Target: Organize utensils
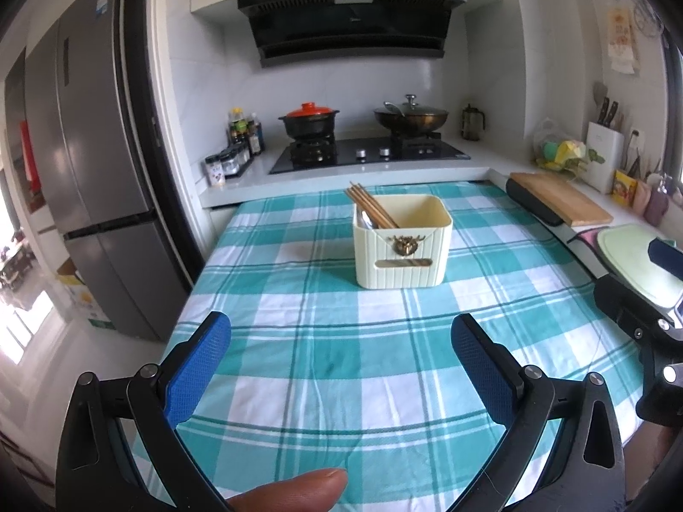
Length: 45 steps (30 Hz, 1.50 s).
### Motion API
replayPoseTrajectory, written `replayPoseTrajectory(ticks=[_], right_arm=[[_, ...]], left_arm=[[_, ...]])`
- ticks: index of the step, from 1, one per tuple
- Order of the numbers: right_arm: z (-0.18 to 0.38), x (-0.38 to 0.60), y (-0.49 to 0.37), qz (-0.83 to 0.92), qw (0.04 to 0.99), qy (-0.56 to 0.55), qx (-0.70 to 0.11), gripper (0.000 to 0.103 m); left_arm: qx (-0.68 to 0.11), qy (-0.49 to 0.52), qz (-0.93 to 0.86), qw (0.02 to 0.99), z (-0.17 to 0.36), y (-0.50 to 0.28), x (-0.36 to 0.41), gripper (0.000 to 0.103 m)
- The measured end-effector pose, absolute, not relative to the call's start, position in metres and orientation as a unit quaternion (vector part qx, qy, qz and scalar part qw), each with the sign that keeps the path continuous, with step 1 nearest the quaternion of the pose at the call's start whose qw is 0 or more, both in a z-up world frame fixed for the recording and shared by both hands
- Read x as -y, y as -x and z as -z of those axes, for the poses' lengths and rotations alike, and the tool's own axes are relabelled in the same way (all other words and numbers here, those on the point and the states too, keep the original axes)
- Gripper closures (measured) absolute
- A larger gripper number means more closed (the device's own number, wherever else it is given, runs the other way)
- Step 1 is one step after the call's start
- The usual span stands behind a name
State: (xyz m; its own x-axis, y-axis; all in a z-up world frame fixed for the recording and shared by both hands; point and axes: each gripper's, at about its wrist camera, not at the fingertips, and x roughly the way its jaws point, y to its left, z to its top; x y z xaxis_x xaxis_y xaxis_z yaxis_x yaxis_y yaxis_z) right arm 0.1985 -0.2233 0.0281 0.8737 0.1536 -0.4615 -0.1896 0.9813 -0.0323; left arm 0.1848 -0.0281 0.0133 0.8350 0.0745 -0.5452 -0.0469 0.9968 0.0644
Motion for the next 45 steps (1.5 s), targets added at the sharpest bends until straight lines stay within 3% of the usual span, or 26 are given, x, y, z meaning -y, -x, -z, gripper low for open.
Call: replayPoseTrajectory(ticks=[45], right_arm=[[-0.0307,0.2182,-0.1961,-0.088,0.967,0.042,-0.235,0.000]], left_arm=[[-0.289,-0.012,-0.023,0.957,-0.0134,-0.1815,0.0246,0.000]])
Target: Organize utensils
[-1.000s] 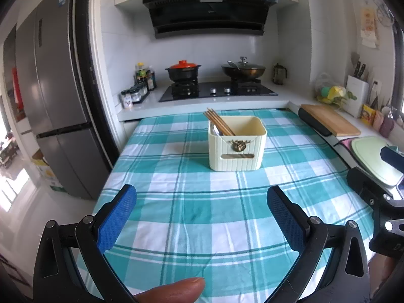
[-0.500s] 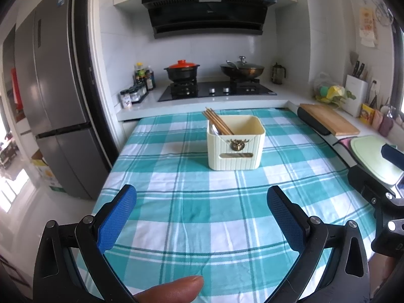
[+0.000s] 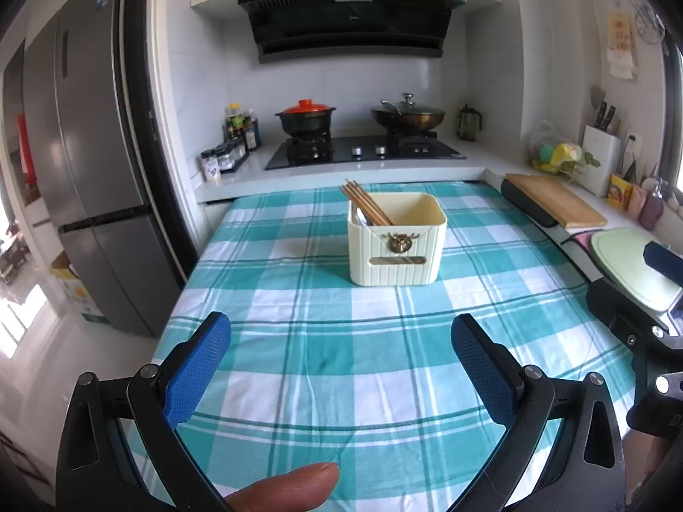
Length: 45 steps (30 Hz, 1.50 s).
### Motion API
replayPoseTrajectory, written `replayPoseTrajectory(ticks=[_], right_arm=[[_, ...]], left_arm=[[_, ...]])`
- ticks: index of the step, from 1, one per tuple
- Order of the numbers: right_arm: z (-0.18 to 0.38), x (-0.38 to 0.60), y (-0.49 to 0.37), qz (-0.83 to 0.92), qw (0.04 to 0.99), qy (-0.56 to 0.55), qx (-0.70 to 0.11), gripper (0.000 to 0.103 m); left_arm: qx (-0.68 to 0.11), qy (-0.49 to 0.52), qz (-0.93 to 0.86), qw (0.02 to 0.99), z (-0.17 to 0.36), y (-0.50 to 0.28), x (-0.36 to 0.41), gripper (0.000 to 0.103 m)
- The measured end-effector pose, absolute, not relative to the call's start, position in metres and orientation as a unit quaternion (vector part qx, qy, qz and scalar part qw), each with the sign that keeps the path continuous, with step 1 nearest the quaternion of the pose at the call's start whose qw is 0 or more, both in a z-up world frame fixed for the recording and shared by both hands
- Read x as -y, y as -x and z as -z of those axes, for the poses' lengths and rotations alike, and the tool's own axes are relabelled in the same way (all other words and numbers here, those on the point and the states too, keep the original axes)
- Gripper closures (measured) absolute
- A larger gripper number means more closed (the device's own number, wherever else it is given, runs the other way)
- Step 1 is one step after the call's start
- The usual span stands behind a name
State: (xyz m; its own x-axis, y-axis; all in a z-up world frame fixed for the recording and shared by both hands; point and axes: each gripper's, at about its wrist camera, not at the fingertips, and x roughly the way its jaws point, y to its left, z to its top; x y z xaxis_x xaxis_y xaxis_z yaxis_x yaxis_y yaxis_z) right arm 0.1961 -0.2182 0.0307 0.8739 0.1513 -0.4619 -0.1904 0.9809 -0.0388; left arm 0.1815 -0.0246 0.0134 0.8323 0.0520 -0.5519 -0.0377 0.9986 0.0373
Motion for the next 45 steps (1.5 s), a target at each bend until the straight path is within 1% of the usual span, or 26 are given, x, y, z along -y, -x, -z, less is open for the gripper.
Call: replayPoseTrajectory(ticks=[45], right_arm=[[-0.0336,0.2219,-0.1962,-0.094,0.966,0.047,-0.236,0.000]], left_arm=[[-0.289,-0.013,-0.021,0.957,-0.0114,-0.1813,0.0275,0.000]])
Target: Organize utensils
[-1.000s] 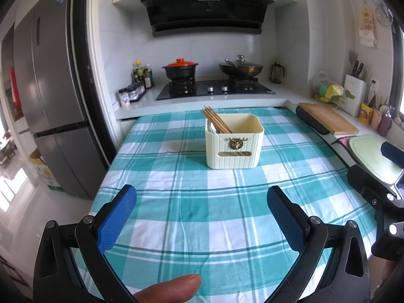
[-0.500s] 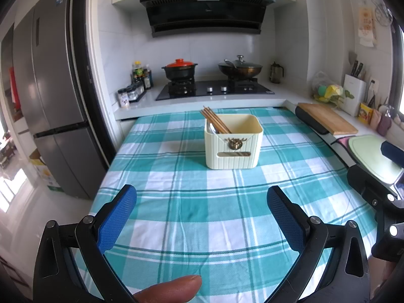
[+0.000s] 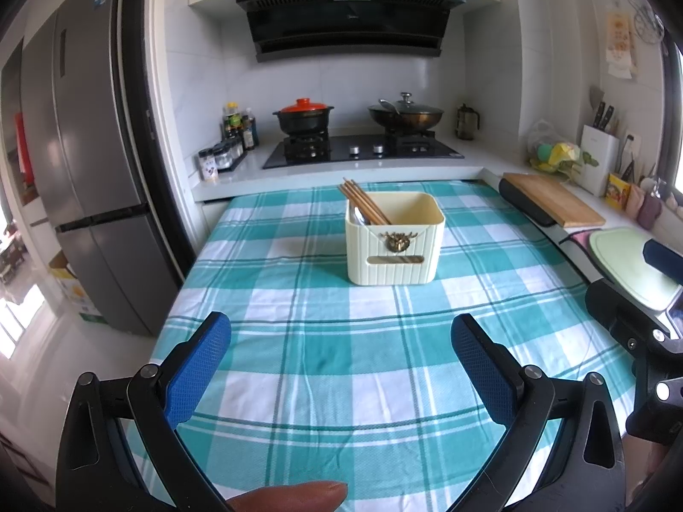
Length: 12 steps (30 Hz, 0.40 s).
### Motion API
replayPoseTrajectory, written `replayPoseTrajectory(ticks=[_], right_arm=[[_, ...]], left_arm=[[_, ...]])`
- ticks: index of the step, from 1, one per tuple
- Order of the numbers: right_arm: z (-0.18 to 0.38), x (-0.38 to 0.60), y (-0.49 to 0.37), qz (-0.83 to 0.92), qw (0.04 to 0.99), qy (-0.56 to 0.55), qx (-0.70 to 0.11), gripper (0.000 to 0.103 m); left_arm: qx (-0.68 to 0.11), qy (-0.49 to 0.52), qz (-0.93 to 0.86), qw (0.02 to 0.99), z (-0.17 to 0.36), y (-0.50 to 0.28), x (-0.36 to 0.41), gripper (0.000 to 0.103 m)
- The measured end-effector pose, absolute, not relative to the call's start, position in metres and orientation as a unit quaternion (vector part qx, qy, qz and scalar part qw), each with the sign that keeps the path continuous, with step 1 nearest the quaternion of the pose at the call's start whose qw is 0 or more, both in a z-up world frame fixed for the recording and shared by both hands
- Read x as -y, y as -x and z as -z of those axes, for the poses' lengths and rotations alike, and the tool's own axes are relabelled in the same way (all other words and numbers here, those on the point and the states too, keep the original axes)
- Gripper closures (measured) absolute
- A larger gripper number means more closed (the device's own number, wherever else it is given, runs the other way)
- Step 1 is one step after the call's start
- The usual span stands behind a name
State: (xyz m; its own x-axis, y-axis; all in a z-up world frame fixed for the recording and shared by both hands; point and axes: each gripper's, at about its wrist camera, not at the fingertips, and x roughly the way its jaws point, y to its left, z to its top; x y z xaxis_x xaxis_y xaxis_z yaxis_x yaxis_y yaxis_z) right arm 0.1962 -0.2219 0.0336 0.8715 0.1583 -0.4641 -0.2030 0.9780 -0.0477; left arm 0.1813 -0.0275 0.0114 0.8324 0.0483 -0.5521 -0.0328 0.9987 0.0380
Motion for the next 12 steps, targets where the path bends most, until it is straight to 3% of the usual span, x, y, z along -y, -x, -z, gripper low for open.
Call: replayPoseTrajectory(ticks=[12], right_arm=[[-0.0293,0.2315,-0.1998,-0.092,0.966,0.046,-0.239,0.000]], left_arm=[[-0.285,-0.005,-0.019,0.958,-0.0086,-0.1806,0.0265,0.000]])
